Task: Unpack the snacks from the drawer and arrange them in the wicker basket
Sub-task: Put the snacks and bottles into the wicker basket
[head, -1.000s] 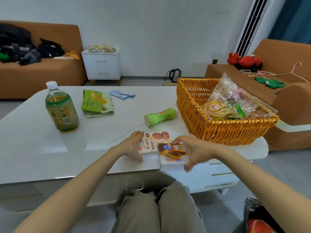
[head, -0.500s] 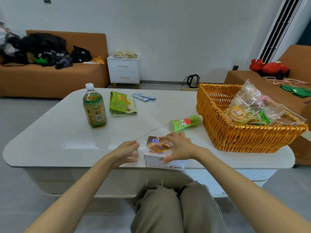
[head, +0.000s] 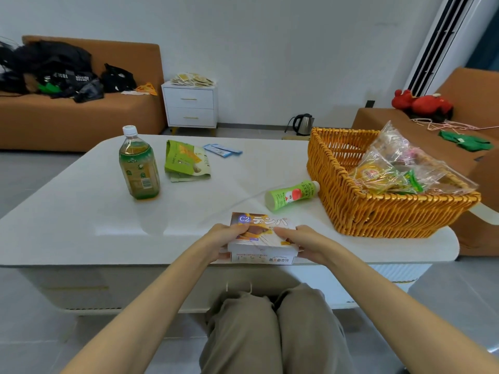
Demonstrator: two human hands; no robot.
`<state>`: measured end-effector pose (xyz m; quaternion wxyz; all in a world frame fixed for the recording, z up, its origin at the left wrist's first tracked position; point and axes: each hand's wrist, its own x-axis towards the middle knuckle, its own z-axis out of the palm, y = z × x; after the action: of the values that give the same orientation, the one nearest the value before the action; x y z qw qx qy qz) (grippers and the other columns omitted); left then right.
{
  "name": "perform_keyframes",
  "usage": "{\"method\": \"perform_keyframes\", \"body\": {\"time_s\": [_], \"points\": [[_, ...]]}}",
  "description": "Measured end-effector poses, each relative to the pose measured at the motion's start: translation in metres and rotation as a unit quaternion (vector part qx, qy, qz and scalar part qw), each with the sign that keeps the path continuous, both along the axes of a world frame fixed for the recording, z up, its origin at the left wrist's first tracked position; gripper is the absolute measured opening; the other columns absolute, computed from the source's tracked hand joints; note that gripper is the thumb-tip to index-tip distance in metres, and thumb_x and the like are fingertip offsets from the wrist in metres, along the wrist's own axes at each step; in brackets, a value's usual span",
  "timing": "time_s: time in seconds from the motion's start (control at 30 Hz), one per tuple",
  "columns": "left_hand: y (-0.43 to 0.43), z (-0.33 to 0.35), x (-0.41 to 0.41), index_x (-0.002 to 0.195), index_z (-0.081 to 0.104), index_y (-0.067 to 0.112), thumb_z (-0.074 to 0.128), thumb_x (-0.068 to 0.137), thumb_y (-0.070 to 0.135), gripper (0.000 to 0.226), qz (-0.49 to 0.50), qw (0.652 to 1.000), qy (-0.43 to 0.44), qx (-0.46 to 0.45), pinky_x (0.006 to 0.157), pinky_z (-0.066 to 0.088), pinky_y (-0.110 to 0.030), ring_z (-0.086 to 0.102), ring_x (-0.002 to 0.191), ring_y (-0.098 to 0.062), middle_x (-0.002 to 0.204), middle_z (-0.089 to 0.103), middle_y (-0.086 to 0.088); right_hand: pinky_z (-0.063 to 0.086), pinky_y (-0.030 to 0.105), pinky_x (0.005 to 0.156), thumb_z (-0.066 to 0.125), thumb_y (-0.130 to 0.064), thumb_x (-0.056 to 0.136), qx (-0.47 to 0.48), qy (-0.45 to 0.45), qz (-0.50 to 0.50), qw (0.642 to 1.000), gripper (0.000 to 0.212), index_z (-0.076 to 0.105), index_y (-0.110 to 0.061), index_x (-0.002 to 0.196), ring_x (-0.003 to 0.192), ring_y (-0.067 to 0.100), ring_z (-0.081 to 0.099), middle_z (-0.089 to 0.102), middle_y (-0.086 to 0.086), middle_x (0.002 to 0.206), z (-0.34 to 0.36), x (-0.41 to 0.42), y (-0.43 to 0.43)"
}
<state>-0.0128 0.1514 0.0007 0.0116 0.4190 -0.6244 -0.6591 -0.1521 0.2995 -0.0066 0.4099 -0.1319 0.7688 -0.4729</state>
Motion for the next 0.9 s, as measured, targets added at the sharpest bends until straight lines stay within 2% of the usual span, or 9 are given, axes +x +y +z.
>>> {"method": "perform_keyframes", "body": {"time_s": [0.13, 0.23, 0.3, 0.43, 0.53, 0.57, 0.67, 0.8, 0.9], "points": [[0.009, 0.002, 0.002, 0.119, 0.061, 0.011, 0.063, 0.091, 0.034, 0.037, 0.010, 0.999, 0.042, -0.015, 0.063, 0.047, -0.029, 0.062, 0.081, -0.013, 0.104, 0.070, -0.006, 0.055, 0.029, 0.064, 0.063, -0.022, 0.093, -0.040, 0.021, -0.001, 0.999, 0.039, 0.052, 0.000, 0.124, 0.082, 0.019, 0.065, 0.068, 0.015, 0.112, 0.007, 0.008, 0.005], [0.008, 0.012, 0.010, 0.124, 0.058, 0.014, 0.063, 0.091, 0.035, 0.040, 0.009, 0.994, 0.093, -0.051, 0.088, 0.045, -0.039, 0.062, 0.101, -0.019, 0.116, 0.068, -0.006, 0.056, 0.043, 0.087, 0.067, -0.025, 0.090, -0.092, 0.062, -0.008, 0.994, 0.045, 0.046, -0.004, 0.123, 0.095, 0.024, 0.066, 0.066, 0.012, 0.113, 0.019, 0.015, 0.012], [0.008, 0.030, 0.015, 0.125, 0.057, 0.015, 0.064, 0.090, 0.035, 0.040, 0.011, 0.990, 0.129, -0.065, 0.087, 0.041, -0.038, 0.062, 0.096, -0.017, 0.113, 0.068, -0.004, 0.054, 0.048, 0.092, 0.072, -0.028, 0.086, -0.121, 0.089, -0.013, 0.989, 0.052, 0.045, -0.007, 0.125, 0.101, 0.025, 0.067, 0.065, 0.009, 0.115, 0.035, 0.020, 0.015], [0.011, 0.070, 0.023, 0.125, 0.055, 0.022, 0.064, 0.089, 0.034, 0.038, -0.005, 0.977, 0.200, -0.079, 0.070, 0.048, -0.025, 0.066, 0.084, -0.008, 0.101, 0.069, 0.005, 0.058, 0.037, 0.079, 0.072, -0.027, 0.086, -0.162, 0.117, -0.016, 0.980, 0.052, 0.038, -0.012, 0.122, 0.098, 0.020, 0.067, 0.061, 0.006, 0.116, 0.082, 0.028, 0.026], [0.013, 0.092, 0.030, 0.132, 0.051, 0.024, 0.068, 0.084, 0.036, 0.052, 0.000, 0.969, 0.232, -0.084, 0.090, 0.049, -0.038, 0.066, 0.098, -0.015, 0.110, 0.069, 0.004, 0.059, 0.035, 0.075, 0.075, -0.025, 0.082, -0.184, 0.129, -0.015, 0.974, 0.057, 0.037, -0.015, 0.123, 0.093, 0.021, 0.069, 0.064, 0.007, 0.112, 0.118, 0.034, 0.035], [0.014, 0.098, 0.032, 0.133, 0.050, 0.025, 0.069, 0.084, 0.035, 0.054, 0.004, 0.966, 0.244, -0.082, 0.090, 0.049, -0.040, 0.066, 0.098, -0.015, 0.113, 0.068, 0.002, 0.060, 0.035, 0.075, 0.076, -0.024, 0.080, -0.197, 0.133, -0.016, 0.971, 0.061, 0.036, -0.016, 0.125, 0.092, 0.022, 0.070, 0.065, 0.007, 0.112, 0.127, 0.037, 0.038], [0.016, 0.115, 0.035, 0.133, 0.050, 0.026, 0.071, 0.082, 0.030, 0.055, 0.008, 0.954, 0.288, -0.079, 0.072, 0.051, -0.032, 0.068, 0.090, -0.014, 0.114, 0.069, -0.001, 0.059, 0.031, 0.070, 0.076, -0.020, 0.080, -0.220, 0.152, 0.000, 0.963, 0.069, 0.032, -0.022, 0.133, 0.089, 0.019, 0.070, 0.064, 0.004, 0.107, 0.146, 0.042, 0.046], [0.012, 0.137, 0.024, 0.140, 0.045, 0.027, 0.081, 0.057, 0.039, 0.091, -0.026, 0.942, 0.319, -0.103, 0.095, 0.050, -0.047, 0.065, 0.107, -0.022, 0.121, 0.066, 0.000, 0.058, 0.027, 0.070, 0.075, -0.014, 0.081, -0.223, 0.199, 0.034, 0.954, 0.077, 0.030, -0.031, 0.142, 0.093, 0.016, 0.068, 0.060, 0.002, 0.114, 0.169, 0.033, 0.055], [0.003, 0.142, 0.007, 0.138, 0.048, 0.028, 0.080, 0.059, 0.033, 0.084, -0.060, 0.926, 0.346, -0.142, 0.090, 0.055, -0.039, 0.062, 0.113, -0.019, 0.129, 0.061, 0.004, 0.056, 0.019, 0.071, 0.076, -0.011, 0.079, -0.211, 0.259, 0.075, 0.940, 0.083, 0.031, -0.037, 0.143, 0.097, 0.010, 0.063, 0.052, -0.009, 0.118, 0.178, 0.017, 0.056]]}}
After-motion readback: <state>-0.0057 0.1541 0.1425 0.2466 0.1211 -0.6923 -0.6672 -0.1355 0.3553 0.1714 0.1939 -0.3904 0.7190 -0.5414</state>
